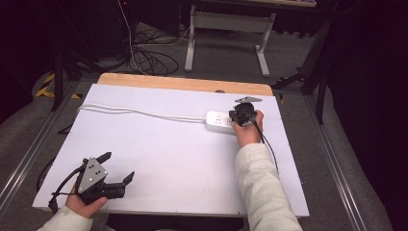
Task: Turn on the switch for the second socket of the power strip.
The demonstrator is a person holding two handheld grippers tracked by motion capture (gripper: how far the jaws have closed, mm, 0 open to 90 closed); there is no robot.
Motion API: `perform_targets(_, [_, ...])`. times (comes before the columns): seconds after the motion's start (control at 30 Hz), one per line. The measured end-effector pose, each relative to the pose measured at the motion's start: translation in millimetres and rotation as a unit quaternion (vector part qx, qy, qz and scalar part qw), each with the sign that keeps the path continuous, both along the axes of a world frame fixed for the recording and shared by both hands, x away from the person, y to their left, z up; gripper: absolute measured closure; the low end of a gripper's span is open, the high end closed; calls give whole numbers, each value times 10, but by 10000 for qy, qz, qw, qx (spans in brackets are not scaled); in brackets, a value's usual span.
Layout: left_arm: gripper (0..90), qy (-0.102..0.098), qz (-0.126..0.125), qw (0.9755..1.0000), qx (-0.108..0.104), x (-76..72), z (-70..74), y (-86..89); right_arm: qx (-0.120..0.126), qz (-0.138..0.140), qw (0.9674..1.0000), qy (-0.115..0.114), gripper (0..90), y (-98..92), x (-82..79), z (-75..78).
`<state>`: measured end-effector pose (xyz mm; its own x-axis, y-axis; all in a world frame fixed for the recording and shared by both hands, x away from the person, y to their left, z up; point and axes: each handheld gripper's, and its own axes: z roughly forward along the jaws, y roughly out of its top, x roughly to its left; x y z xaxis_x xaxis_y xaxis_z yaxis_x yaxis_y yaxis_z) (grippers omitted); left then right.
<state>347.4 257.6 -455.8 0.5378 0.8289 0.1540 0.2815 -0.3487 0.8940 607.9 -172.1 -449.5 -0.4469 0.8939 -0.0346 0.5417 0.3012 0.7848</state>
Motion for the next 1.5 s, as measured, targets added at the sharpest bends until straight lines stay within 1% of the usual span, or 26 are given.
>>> perform_targets(0.1, [70,11,1,10000,-13,3,-3,0,15,101,9998,-187,875,-9,-48,107])
perform_targets(0.13, [70,0,5,10000,-7,4,-2,0,9,157,9995,-257,870,-9,-80,165])
perform_targets(0.37, [70,-1,-11,10000,6,11,0,-16,43,218,9991,-353,835,-24,-152,262])
perform_targets(0.4, [70,-1,-11,10000,5,12,0,-18,81,221,9991,-352,804,-26,-177,291])
perform_targets(0.53, [70,4,-13,10000,-4,20,-1,-18,125,271,9988,-396,777,-36,-214,341])
perform_targets(0.57, [70,2,-13,10000,-3,21,0,-19,172,289,9984,-452,751,-49,-240,378])
perform_targets(0.63, [70,-14,-22,10000,14,22,1,-22,208,295,9983,-463,737,-54,-252,394])
perform_targets(0.67, [70,-15,-30,10000,17,22,1,-24,222,303,9981,-485,711,-59,-277,421])
perform_targets(0.8, [70,-21,-29,10000,10,22,5,-22,269,337,9979,-478,657,-47,-329,459])
perform_targets(0.83, [70,-25,-29,10000,14,23,6,-22,269,337,9979,-478,657,-47,-329,459])
perform_targets(0.87, [70,-13,-28,10000,-13,22,5,-27,294,395,9975,-509,597,-34,-366,487])
perform_targets(0.9, [70,-14,-33,10000,-21,22,5,-28,294,395,9975,-509,597,-34,-366,487])
perform_targets(0.93, [70,-18,-35,10000,11,20,5,-26,310,409,9973,-526,562,-27,-380,498])
perform_targets(0.97, [70,-9,-31,10000,-8,18,2,-28,359,516,9963,-579,502,-14,-432,538])
perform_targets(1.03, [70,-19,-24,10000,8,19,8,-19,431,604,9952,-640,443,-8,-493,583])
perform_targets(1.07, [70,-11,-18,10000,-39,17,8,-22,431,604,9952,-640,443,-8,-493,583])
perform_targets(1.1, [70,-16,-17,10000,-38,15,9,-22,531,714,9938,-665,404,-3,-568,630])
perform_targets(1.17, [70,-27,-13,10000,-36,15,11,-22,552,763,9932,-682,388,-2,-598,646])
perform_targets(1.2, [70,-27,-12,10000,-37,15,12,-21,610,882,9914,-747,362,-10,-690,688])
perform_targets(1.27, [70,-38,-16,10000,-30,15,16,-15,696,961,9899,-780,343,-32,-770,716])
perform_targets(1.33, [70,-6,-17,9999,-132,11,22,-11,780,1016,9884,-810,327,-59,-852,730])
perform_targets(1.37, [70,-27,-14,9999,-136,13,30,-3,780,1016,9884,-810,327,-59,-852,730])
perform_targets(1.4, [70,0,-32,9998,-183,13,33,0,833,1119,9869,-804,309,-91,-925,735])
perform_targets(1.43, [70,-3,-33,9998,-210,15,36,4,833,1119,9869,-804,309,-91,-925,735])
perform_targets(1.47, [70,10,-34,9997,-242,16,36,3,868,1158,9863,-787,299,-100,-962,737])
perform_targets(1.5, [69,8,-38,9997,-225,17,38,8,851,1215,9858,-786,289,-112,-999,738])
